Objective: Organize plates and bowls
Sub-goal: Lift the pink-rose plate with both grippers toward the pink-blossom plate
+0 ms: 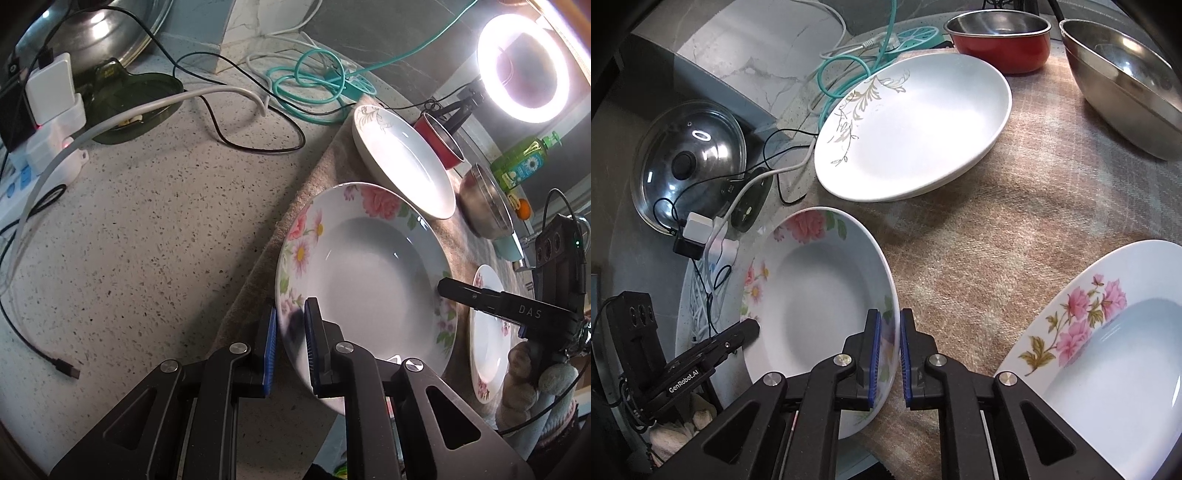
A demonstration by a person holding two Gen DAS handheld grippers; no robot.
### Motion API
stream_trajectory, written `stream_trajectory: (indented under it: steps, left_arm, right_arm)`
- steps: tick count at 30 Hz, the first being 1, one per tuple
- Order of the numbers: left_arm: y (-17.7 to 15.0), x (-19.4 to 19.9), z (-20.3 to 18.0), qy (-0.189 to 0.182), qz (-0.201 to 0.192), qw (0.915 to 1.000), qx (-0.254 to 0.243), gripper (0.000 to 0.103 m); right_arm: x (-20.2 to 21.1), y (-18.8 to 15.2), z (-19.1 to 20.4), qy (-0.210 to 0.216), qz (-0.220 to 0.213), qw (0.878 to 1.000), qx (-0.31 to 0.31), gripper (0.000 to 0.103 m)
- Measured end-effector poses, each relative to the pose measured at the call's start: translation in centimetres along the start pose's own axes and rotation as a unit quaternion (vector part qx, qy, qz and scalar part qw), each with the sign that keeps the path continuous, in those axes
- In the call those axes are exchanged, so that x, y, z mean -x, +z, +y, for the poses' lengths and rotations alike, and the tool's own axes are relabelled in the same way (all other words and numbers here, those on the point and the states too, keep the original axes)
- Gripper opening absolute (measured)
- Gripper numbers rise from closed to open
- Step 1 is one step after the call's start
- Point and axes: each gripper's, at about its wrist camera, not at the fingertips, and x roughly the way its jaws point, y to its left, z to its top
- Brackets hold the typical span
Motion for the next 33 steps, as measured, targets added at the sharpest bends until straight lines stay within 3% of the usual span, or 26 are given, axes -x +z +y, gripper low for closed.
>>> stream_trajectory:
  steps: [14,33]
  left_arm:
    - [0.5,1.2,-2.5,-0.015,-0.014,0.9995,-0.023,0.013]
    - [0.6,0.5,-9.5,-0.06,-0.003,0.9946,-0.085,0.013]
  right_arm:
    - [3.7,-0.5,-0.8,0.005,-0.036,0.999,-0.014,0.009]
    - [10.3,-4.0,-5.7,-0.013,-0.091,0.993,-0.069,0.009]
